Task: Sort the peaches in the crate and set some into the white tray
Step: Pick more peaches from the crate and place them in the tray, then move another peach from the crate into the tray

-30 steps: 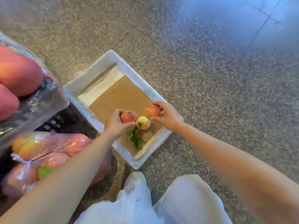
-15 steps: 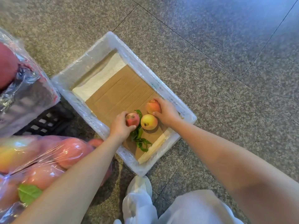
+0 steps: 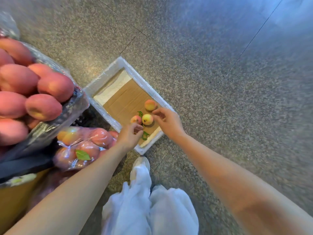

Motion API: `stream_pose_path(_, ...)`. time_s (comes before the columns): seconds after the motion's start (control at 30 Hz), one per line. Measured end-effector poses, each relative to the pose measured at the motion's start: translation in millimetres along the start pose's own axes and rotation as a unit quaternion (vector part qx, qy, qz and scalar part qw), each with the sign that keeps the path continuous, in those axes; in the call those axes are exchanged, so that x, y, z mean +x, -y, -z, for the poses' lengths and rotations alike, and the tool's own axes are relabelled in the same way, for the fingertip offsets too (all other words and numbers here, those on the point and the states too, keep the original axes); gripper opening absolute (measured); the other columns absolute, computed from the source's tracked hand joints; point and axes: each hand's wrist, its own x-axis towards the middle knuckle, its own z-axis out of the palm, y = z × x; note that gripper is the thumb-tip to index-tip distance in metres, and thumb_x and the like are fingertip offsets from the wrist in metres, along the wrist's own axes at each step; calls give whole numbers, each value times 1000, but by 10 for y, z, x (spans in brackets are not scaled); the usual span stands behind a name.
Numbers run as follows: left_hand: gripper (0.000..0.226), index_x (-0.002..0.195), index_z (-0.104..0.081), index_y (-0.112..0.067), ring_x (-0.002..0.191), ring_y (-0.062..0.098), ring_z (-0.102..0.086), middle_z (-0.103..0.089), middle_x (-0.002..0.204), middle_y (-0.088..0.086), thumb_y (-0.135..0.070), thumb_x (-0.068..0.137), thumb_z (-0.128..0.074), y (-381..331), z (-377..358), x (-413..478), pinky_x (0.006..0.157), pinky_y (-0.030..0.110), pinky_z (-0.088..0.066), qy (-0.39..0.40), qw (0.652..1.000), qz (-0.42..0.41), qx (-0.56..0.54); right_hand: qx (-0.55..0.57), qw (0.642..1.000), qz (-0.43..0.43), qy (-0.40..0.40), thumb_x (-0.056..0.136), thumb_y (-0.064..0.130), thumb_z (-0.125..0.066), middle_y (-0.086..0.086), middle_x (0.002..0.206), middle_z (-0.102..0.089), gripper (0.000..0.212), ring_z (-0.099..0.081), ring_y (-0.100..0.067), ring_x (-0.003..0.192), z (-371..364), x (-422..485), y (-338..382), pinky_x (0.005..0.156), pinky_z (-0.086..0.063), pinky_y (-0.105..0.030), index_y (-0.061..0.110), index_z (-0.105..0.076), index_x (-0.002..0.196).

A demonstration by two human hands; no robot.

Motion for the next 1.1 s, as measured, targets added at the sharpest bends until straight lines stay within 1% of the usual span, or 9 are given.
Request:
stream_pose_path(0.2,16,104,-67,-22,95,18,-64,-70,102,0,-22,91,-58,-819,709,-1534,89,44,-52,-32,998,-51,-12,27,1000,10,9,93,21,-60,2,98,-69,18,-63,-13,89,833,-1124,1247,83,-52,-30,16,-69,107)
stream_pose_path(0.37,20,95,-69,-24,87,12,-68,-73,91,-3,-11,90,-54,-1524,1488,-2868,84,38,-54,-147,981,-126,-24,20,997,71,38,95,26,-56,0,89,-71,15,-69,-15,77,1347,-1929,2531,73,-58,-39,20,-68,103)
stream_pose_path(0.57,21,91,-69,-16,78,12,-54,-58,85,-8,-2,84,-54,-1884,2420,-4251,69,22,-38,-355,895,-268,42,-10,975,217,45,94,20,-56,1,83,-70,17,-63,-9,72,1476,-2557,4050,74,-50,-29,13,-70,99)
stream_pose_path(0.7,22,96,-68,-14,96,28,-50,-59,97,8,-9,79,-54,-1627,2898,-4851,84,38,-40,-497,818,-250,147,-47,948,310,58,93,19,-56,-3,102,-68,19,-62,-18,90,1223,-2897,4767,84,-49,-37,12,-68,107)
stream_pose_path(0.77,27,104,-65,-15,104,31,-48,-57,106,11,-12,78,-56,-1393,3049,-5089,90,41,-37,-530,798,-220,182,-56,925,371,61,92,19,-56,-5,113,-64,24,-59,-19,100,1027,-3053,5005,88,-48,-37,12,-65,114)
stream_pose_path(0.83,34,112,-62,-15,113,33,-47,-55,117,11,-15,79,-61,-1125,3147,-5268,94,43,-36,-531,797,-193,211,-80,897,429,73,90,22,-56,-9,127,-59,34,-55,-23,117,805,-3177,5188,98,-44,-38,10,-61,122)
stream_pose_path(0.9,42,121,-59,-11,116,34,-50,-55,124,14,-20,79,-62,-876,3215,-5402,96,45,-40,-504,820,-166,214,-131,880,447,94,92,23,-57,-11,137,-54,37,-46,-23,130,590,-3270,5323,106,-34,-34,9,-58,126)
stream_pose_path(1.0,48,125,-58,-8,111,31,-57,-60,120,12,-33,85,-51,-572,3313,-5588,91,42,-46,-435,860,-164,212,-172,880,430,105,93,18,-58,-13,137,-51,30,-45,-26,129,336,-3379,5447,108,-30,-31,8,-63,121)
stream_pose_path(1.1,53,141,-44,-10,117,26,-51,-55,129,8,-30,93,-53,-341,3404,-5730,97,36,-41,-350,889,-211,208,-170,893,414,53,92,18,-59,-11,130,-52,26,-50,-26,121,204,-3451,5514,104,-36,-35,8,-66,115)
